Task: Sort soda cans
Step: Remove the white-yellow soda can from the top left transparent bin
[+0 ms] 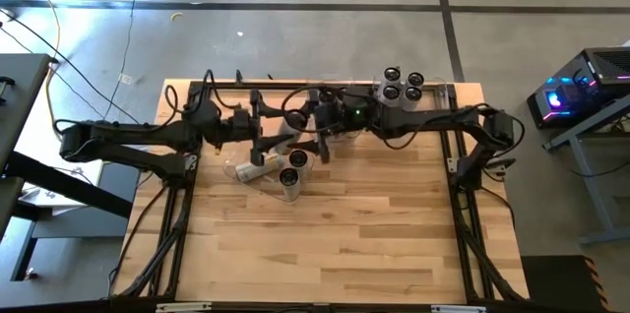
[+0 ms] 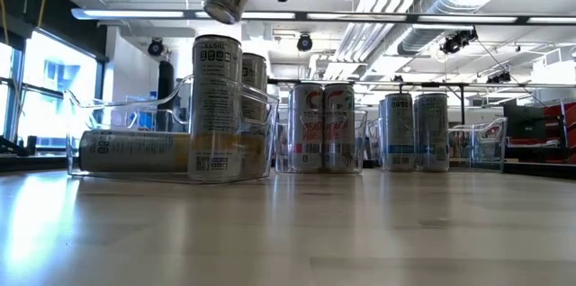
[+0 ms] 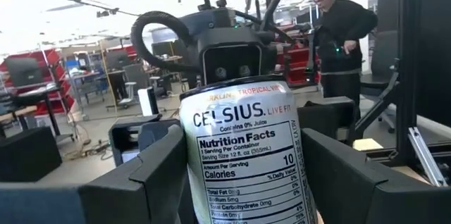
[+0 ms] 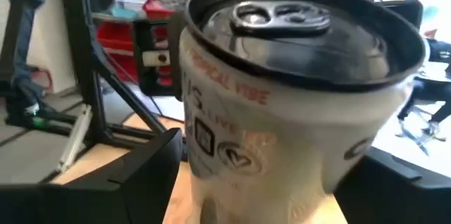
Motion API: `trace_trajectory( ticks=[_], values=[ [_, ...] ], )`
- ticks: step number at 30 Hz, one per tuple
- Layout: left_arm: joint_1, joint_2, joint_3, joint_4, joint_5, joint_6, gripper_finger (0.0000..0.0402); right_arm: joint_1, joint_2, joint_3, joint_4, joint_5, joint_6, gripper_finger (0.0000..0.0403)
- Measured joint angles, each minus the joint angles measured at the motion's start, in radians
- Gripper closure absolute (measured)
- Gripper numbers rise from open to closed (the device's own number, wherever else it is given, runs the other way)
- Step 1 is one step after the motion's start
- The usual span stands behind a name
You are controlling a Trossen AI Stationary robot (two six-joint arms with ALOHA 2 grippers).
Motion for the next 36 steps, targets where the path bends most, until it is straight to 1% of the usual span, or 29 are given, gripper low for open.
trace_trajectory(
  ticks=[4,6,9,12,14,16,20,22,24,26,29,31,33,36],
  values=[
    [-0.032,0.000,0.000,-0.007,-0.023,0.028,0.0163,0.044,0.000,0.000,0.001,0.117,0.007,0.0100],
    [-0.045,0.000,0.000,-0.011,-0.023,0.029,0.0163,0.060,0.000,0.000,0.007,0.156,0.008,0.0121],
    [-0.064,-0.001,0.000,-0.008,-0.022,0.041,0.0157,0.076,0.000,-0.001,0.021,0.177,0.015,0.0163],
    [-0.081,-0.001,0.000,-0.009,-0.002,0.064,0.0138,0.092,-0.006,-0.001,0.007,0.216,0.012,0.0167],
    [-0.090,0.000,0.000,-0.014,0.004,0.072,0.0121,0.102,-0.018,-0.001,-0.025,0.239,0.023,0.0167],
    [-0.095,-0.005,-0.001,-0.028,0.013,0.071,0.0107,0.118,-0.036,-0.002,-0.084,0.289,0.030,0.0167],
    [-0.097,-0.041,-0.001,-0.056,0.002,0.081,0.0094,0.134,-0.081,-0.003,-0.162,0.471,0.011,0.0167],
    [-0.097,-0.077,-0.001,-0.081,-0.036,0.082,0.0093,0.120,-0.111,-0.003,-0.180,0.544,0.006,0.0167],
    [-0.097,-0.119,-0.001,-0.116,-0.086,0.082,0.0092,0.108,-0.146,-0.003,-0.249,0.598,0.015,0.0167],
    [-0.100,-0.165,-0.001,-0.182,-0.138,0.077,0.0092,0.111,-0.189,-0.029,-0.306,0.687,0.029,0.0167],
    [-0.126,-0.221,-0.001,-0.331,-0.256,0.054,0.0092,0.169,-0.262,-0.089,-0.397,0.898,0.069,0.0167],
    [-0.150,-0.239,-0.001,-0.431,-0.328,0.017,0.0091,0.220,-0.313,-0.136,-0.416,0.994,0.132,0.0167],
    [-0.179,-0.246,-0.002,-0.504,-0.373,-0.025,0.0091,0.285,-0.359,-0.189,-0.405,1.067,0.207,0.0167],
    [-0.234,-0.245,-0.021,-0.550,-0.435,-0.080,0.0092,0.409,-0.388,-0.270,-0.394,1.240,0.305,0.0167]
  ],
)
